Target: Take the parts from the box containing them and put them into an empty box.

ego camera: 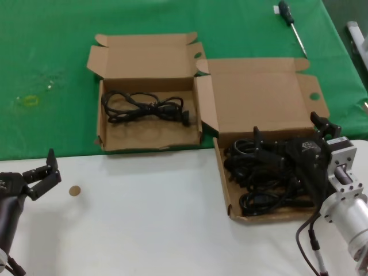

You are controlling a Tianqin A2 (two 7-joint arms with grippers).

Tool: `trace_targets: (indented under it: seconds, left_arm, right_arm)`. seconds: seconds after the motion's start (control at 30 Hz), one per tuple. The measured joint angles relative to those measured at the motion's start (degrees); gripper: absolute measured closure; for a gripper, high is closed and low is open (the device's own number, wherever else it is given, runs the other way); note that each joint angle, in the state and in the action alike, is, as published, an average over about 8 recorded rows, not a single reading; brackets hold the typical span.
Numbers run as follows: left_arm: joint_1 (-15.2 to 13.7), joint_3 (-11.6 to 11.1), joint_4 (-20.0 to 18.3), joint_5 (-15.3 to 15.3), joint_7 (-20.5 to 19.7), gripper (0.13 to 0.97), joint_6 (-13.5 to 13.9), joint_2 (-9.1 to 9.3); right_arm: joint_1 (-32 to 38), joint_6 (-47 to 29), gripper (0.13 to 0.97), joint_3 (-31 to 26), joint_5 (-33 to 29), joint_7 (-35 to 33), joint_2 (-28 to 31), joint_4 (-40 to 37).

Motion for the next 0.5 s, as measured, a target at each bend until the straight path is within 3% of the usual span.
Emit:
trace_targets:
  seconds: [0.5]
  left_arm:
    - [0.0, 0.0, 0.0, 0.0, 0.0, 0.132, 0.0, 0.0]
  right_arm:
    - [0.0, 0.0, 0.129, 0.0, 0.0, 0.0, 0.0, 0.0]
